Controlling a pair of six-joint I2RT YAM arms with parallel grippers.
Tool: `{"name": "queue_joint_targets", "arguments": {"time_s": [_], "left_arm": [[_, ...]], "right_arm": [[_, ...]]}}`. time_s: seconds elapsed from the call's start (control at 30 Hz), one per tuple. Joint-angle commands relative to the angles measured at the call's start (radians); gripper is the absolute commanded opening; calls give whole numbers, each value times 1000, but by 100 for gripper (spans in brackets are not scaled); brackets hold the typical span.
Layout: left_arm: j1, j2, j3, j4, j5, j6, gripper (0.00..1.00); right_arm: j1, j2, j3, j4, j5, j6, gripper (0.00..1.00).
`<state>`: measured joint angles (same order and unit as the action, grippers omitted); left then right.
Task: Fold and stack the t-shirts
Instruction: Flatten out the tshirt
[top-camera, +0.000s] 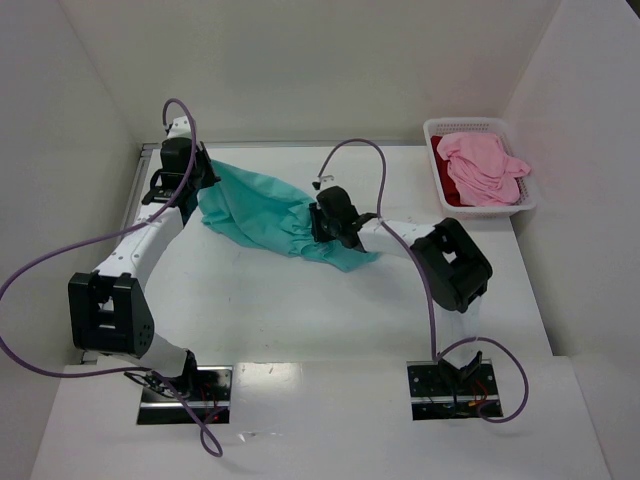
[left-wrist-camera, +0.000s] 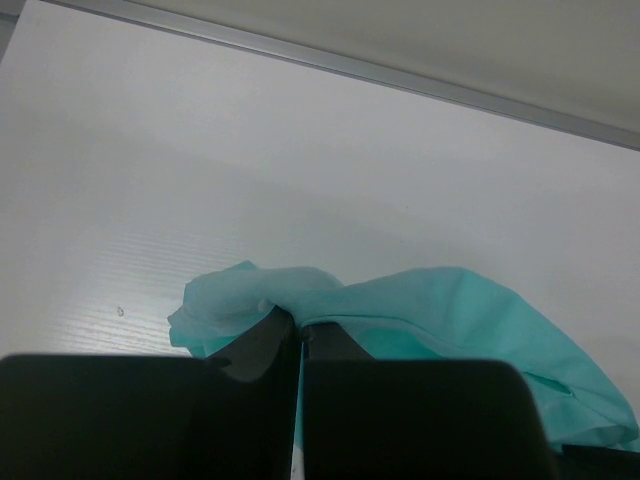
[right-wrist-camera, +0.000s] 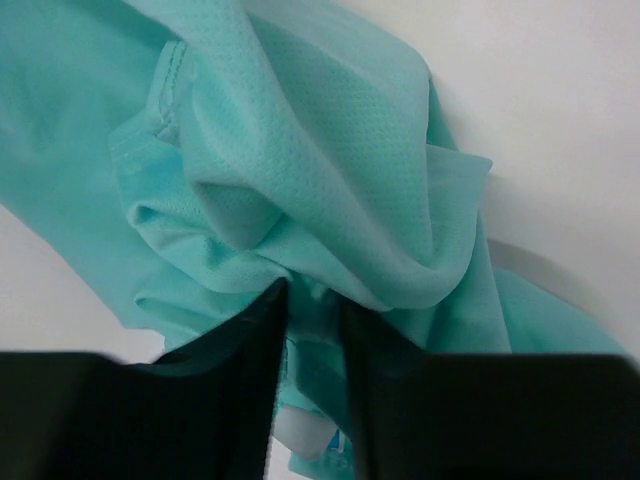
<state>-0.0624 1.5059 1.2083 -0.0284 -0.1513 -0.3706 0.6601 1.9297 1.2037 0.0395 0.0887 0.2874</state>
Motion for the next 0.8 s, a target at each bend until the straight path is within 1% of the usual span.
{"name": "queue_joint_targets", "arguments": {"time_s": [0.0, 0.03, 0.07, 0.13, 0.17, 0.2, 0.27, 0.43, 0.6, 0.77], "left_arm": [[6, 0, 28, 51, 9, -5, 0], [6, 0, 28, 51, 9, -5, 0], [6, 0, 28, 51, 9, -5, 0], [15, 0, 28, 51, 9, -5, 0], [15, 0, 28, 51, 9, -5, 0], [15, 0, 28, 51, 9, -5, 0], [15, 0, 28, 51, 9, -5, 0], [26, -9, 37, 51, 30, -5, 0], [49, -42, 46, 51, 30, -24, 0], [78, -82, 57, 51, 48, -45, 0]], "right_arm": [[-7, 14, 51, 7, 9, -10, 30], [-7, 14, 51, 7, 25, -10, 24], [-7, 14, 51, 7, 34, -1, 15], [-7, -4, 51, 7, 71, -1, 9], [-7, -5, 51, 7, 85, -1, 2], [-7, -21, 62, 7, 97, 10, 0], [-7, -63, 71, 7, 130, 10, 0], [-16, -169, 187, -26, 180, -11, 0], [-94, -291, 299, -35, 180, -45, 0], [-177, -359, 349, -46, 189, -67, 0]]}}
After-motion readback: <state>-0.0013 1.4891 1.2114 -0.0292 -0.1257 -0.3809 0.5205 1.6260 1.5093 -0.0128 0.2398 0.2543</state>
